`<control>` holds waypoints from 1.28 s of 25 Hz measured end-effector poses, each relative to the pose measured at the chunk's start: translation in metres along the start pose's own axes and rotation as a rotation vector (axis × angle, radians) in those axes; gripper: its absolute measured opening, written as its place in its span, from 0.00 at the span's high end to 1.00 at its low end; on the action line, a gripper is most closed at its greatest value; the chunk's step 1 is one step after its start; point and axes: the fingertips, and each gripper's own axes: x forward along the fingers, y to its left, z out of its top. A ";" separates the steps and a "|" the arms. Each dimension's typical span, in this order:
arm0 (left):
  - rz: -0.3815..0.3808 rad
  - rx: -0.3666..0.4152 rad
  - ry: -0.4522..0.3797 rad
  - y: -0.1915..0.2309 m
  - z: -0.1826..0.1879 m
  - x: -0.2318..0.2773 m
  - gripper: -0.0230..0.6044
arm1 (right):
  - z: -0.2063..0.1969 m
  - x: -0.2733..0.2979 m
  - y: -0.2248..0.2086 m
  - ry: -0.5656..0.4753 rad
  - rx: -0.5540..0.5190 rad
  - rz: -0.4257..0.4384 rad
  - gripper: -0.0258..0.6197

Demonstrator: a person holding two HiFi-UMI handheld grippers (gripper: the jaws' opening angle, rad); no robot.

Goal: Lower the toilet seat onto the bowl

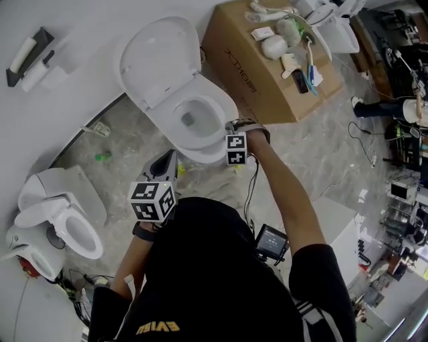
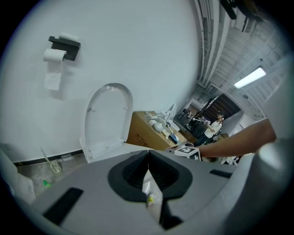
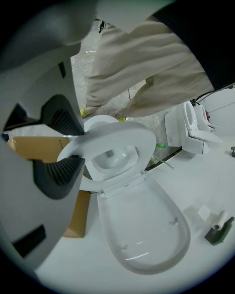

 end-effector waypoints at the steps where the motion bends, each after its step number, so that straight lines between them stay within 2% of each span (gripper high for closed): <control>1: -0.008 0.006 0.015 -0.002 -0.004 0.002 0.94 | -0.001 0.002 0.002 -0.001 -0.001 0.003 0.72; 7: -0.032 0.046 0.065 -0.018 -0.020 0.011 0.94 | -0.005 0.013 0.013 -0.017 -0.020 0.016 0.72; 11: -0.049 0.058 0.094 -0.027 -0.030 0.019 0.94 | -0.014 0.021 0.036 -0.023 0.013 0.021 0.72; 18: -0.040 0.071 0.102 -0.021 -0.027 0.025 0.94 | -0.012 0.033 0.038 -0.039 0.025 -0.019 0.71; 25: -0.033 0.123 0.143 -0.026 -0.036 0.028 0.94 | -0.016 0.045 0.053 -0.070 0.087 -0.084 0.71; 32: -0.042 0.139 0.189 -0.032 -0.049 0.038 0.94 | -0.018 0.060 0.063 -0.079 0.104 -0.092 0.71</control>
